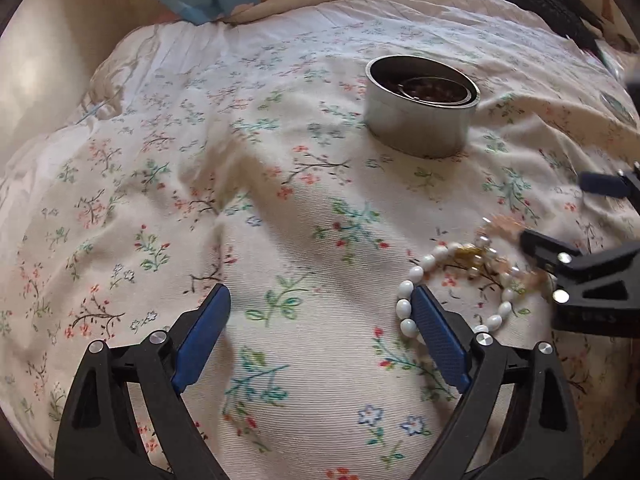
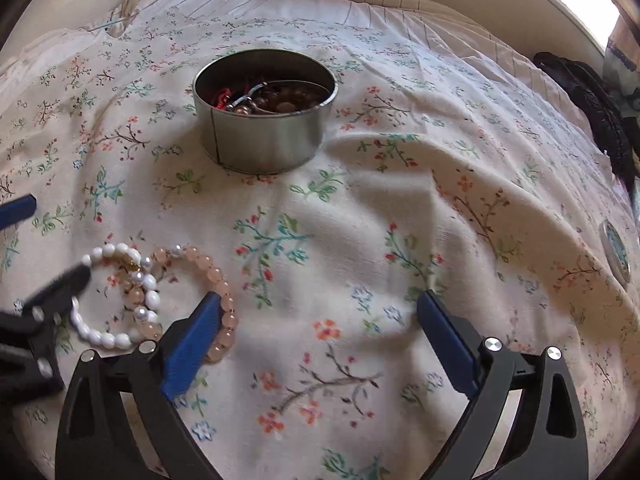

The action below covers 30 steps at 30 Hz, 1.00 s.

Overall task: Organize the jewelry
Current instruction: 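Close the left tool on the white pearl bracelet, then lift the white pearl bracelet with the left tool while the right tool grasps the pink bead bracelet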

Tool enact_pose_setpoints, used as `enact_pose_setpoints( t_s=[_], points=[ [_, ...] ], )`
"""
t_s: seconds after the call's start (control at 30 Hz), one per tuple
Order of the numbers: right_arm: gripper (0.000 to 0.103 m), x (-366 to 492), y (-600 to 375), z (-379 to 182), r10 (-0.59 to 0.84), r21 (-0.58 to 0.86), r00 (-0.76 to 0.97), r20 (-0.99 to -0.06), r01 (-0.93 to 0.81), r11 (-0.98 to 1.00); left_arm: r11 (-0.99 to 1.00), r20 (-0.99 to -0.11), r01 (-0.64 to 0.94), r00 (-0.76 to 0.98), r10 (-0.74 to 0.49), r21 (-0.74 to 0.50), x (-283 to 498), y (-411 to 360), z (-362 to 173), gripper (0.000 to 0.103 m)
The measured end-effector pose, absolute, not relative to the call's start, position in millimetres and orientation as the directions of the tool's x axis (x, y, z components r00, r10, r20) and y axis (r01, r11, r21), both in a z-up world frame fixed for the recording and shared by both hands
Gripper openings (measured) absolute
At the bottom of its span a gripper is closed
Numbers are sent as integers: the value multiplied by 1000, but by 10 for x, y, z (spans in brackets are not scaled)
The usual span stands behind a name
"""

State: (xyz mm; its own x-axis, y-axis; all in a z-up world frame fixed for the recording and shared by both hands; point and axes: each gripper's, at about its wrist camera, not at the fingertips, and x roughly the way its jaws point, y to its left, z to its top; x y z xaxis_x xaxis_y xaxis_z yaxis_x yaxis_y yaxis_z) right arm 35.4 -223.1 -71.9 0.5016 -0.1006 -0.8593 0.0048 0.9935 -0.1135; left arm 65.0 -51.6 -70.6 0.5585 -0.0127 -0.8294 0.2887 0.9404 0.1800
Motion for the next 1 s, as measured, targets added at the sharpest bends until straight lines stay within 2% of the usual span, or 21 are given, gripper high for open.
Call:
enact_pose_setpoints(
  t_s=[0.1,0.23,0.3,0.37,0.4,0.43,0.5,0.57,0.6,0.63,0.7,0.83,0.87,1.0],
  points=[
    [93,206,-2294,-664,-93,-107,530,-843,6,994,955,-821,264,570,-45,131,674,-390,-634,84],
    [92,164,-2151,-522,2,-61,604,-797,-83,995,924,-788,338,611,-71,178,569,-561,-594,83],
    [82,172,-2047,-473,80,-16,617,-783,-149,989,905,-793,368,606,-60,213,558,-656,-644,77],
    [59,222,-1979,-517,145,35,584,-799,-195,980,899,-806,384,588,-60,213,585,-694,-689,67],
    [52,247,-1973,-567,168,62,558,-813,-204,977,900,-812,386,580,-65,203,603,-694,-703,64],
    [42,263,-1993,-599,183,84,540,-822,-203,976,901,-818,388,571,-72,192,609,-694,-716,59],
    [35,282,-2038,-656,208,133,505,-838,-181,974,902,-828,397,554,-88,170,614,-689,-736,46],
    [27,252,-2061,-663,228,161,496,-838,-175,971,896,-839,424,529,-126,133,602,-704,-738,14],
    [23,233,-2045,-648,238,165,496,-835,-186,969,889,-838,438,528,-136,132,579,-723,-734,8],
    [15,205,-2023,-648,245,166,493,-835,-199,966,880,-836,457,528,-151,129,542,-745,-717,7],
    [11,148,-1969,-632,246,153,500,-830,-219,964,875,-823,476,532,-201,94,482,-742,-641,7],
    [11,147,-2014,-615,170,90,532,-829,-173,981,889,-799,457,543,-259,23,476,-637,-520,7],
    [14,161,-2033,-648,165,90,523,-836,-166,982,894,-806,448,535,-254,16,503,-623,-532,7],
    [14,192,-1978,-731,146,63,491,-859,-183,981,907,-865,421,458,-204,9,632,-626,-732,10]
  ],
)
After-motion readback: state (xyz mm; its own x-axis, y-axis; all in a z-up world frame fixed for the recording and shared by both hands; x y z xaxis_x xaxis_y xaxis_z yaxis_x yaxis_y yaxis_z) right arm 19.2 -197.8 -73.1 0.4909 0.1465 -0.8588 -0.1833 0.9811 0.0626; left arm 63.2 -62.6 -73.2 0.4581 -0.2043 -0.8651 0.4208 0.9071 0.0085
